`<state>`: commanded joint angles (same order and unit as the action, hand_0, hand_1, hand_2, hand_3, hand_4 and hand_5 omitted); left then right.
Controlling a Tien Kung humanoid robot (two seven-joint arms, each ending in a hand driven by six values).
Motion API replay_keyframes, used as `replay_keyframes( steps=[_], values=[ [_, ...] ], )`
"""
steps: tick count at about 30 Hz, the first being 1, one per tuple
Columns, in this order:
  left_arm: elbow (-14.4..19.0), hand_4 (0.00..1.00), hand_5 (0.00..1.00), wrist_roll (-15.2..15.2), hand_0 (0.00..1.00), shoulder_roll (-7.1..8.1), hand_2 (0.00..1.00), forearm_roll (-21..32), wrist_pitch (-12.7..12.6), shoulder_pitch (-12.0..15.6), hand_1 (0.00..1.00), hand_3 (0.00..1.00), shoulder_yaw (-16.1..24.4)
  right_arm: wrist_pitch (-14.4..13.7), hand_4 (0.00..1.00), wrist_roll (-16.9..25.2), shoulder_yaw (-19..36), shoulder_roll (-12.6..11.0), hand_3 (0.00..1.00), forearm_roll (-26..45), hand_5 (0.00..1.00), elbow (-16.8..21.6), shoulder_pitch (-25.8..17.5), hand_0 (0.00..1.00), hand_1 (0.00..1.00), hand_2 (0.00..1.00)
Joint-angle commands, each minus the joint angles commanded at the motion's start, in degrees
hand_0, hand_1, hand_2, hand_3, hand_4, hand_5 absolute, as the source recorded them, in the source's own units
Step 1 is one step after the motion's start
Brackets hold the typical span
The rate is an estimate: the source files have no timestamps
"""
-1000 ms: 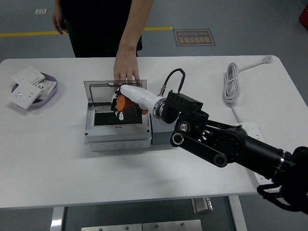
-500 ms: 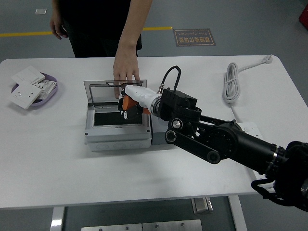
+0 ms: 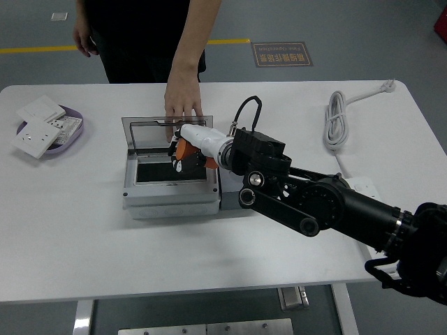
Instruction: Pick up the cylinder from the cube,place it in the box,flap close box
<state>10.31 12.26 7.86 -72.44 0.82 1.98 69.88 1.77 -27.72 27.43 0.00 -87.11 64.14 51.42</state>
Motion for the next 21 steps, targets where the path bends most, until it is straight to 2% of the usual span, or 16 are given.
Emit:
replay_keyframes(
  steps=[13, 18, 21],
  values=[
    [0.0, 0.642, 0.203, 0.0, 0.6, -0.05, 0.591, -0.1, 0.1, -0.1, 0.581, 0.582, -0.2, -1.7, 0.768, 1.3, -0.7, 0.0, 0.767, 2.3, 0.466, 0.7, -0.1, 0.663, 0.689, 0.744],
    [0.0, 0.642, 0.203, -0.1, 0.6, -0.22, 0.591, 0.1, 0.1, -0.1, 0.581, 0.582, -0.4, -2.1, 0.775, 2.5, -0.1, 0.0, 0.768, 5.5, 0.47, 1.9, -1.3, 0.669, 0.687, 0.742],
    [0.0, 0.642, 0.203, -0.1, 0.6, -0.41, 0.591, 0.3, 0.0, 0.1, 0.581, 0.582, -0.6, -1.7, 0.775, 3.2, 1.3, -1.1, 0.768, 8.6, 0.47, 3.4, -2.6, 0.669, 0.687, 0.742]
  ],
)
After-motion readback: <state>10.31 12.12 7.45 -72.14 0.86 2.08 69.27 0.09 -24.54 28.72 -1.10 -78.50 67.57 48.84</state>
